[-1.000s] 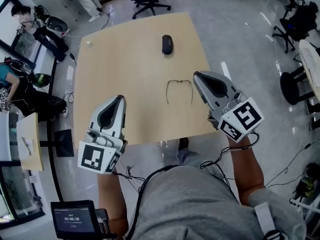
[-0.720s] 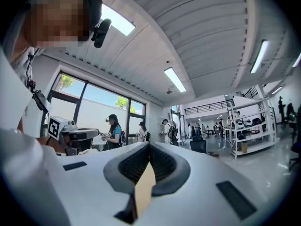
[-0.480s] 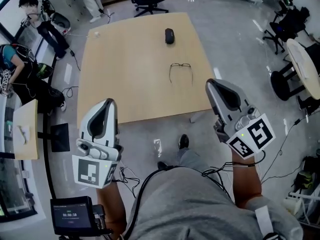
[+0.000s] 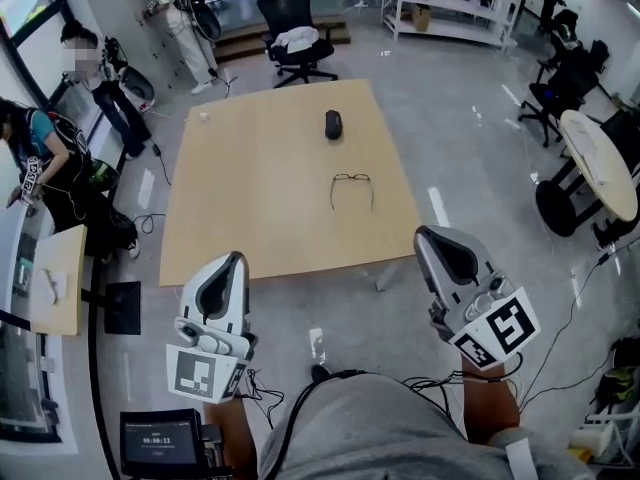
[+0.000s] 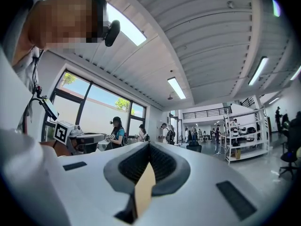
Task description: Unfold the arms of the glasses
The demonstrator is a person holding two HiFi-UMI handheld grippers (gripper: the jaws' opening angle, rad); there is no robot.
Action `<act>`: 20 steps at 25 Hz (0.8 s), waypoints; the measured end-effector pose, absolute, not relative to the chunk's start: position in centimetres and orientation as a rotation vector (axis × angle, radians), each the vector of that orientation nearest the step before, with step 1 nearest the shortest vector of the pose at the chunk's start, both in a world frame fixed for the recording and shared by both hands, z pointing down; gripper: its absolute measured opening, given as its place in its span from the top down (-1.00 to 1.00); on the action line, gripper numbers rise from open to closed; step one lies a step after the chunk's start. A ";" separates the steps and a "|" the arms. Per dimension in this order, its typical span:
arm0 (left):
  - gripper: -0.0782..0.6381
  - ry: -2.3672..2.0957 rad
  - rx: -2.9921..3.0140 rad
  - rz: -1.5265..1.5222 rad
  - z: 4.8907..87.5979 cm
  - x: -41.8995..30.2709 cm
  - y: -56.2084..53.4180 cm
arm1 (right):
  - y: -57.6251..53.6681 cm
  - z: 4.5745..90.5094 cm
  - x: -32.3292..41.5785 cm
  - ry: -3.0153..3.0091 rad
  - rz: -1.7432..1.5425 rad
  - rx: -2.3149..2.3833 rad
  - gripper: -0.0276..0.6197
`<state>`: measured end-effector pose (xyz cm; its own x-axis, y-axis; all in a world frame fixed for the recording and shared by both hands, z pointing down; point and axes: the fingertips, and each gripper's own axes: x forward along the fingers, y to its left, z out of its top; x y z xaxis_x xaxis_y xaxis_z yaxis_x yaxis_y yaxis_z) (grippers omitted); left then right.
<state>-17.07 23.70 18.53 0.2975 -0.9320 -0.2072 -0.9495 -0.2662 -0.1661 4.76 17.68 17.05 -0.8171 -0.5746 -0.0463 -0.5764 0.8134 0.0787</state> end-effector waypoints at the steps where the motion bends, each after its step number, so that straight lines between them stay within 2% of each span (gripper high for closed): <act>1: 0.76 1.718 -2.314 0.090 18.4 -16.2 24.0 | 18.2 17.1 5.5 2.986 0.142 -0.950 0.89; 11: 0.77 1.659 -2.332 0.041 18.0 -4.5 26.7 | 21.9 18.8 15.6 3.057 0.110 -0.971 0.89; 20: 0.76 1.689 -2.300 0.045 17.5 -0.5 29.6 | 24.4 18.4 20.0 3.052 0.129 -0.939 0.89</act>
